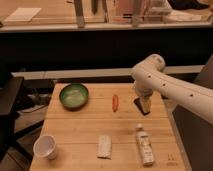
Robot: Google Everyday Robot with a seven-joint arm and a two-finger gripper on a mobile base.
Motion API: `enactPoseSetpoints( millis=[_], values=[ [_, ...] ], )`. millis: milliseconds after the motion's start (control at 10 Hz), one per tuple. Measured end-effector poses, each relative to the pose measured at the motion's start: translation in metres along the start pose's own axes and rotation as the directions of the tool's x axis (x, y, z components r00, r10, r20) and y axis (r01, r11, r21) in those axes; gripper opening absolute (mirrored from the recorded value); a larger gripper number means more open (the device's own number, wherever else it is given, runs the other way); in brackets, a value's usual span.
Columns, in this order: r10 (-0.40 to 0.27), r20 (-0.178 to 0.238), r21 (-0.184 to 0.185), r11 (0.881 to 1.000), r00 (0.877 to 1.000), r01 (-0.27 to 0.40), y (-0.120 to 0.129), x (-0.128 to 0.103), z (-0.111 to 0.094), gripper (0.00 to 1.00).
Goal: Drag the pepper across the table
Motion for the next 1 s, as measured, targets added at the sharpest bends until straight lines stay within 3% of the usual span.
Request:
enactPoseSetpoints(
  millis=[400, 1000],
  values=[
    [-0.06, 0.0, 0.009, 0.998, 0.998, 0.06, -0.012, -0.006, 0.006, 0.8],
    [-0.165, 0.008, 0.025, 0.986, 0.986, 0.164, -0.034, -0.017, 0.019, 0.8]
  ],
)
